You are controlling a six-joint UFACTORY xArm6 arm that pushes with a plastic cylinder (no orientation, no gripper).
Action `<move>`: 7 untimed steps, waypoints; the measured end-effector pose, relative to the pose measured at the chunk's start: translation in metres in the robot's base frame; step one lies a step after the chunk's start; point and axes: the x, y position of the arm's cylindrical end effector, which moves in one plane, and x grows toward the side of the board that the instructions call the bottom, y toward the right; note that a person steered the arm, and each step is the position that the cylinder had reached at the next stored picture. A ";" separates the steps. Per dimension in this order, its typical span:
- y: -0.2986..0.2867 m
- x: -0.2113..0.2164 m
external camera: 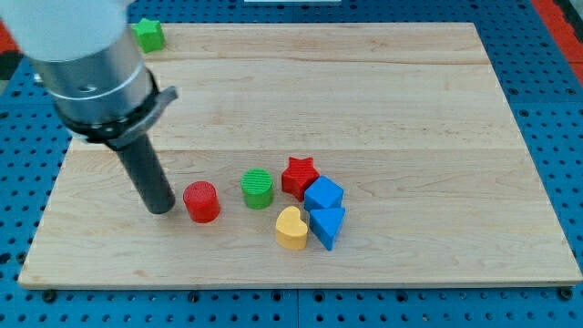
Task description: Slide the yellow hexagon to the top of the red star
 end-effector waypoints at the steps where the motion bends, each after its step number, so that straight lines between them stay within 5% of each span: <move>1: 0.019 0.008; 3: 0.059 0.008; 5: -0.137 -0.067; 7: -0.116 -0.128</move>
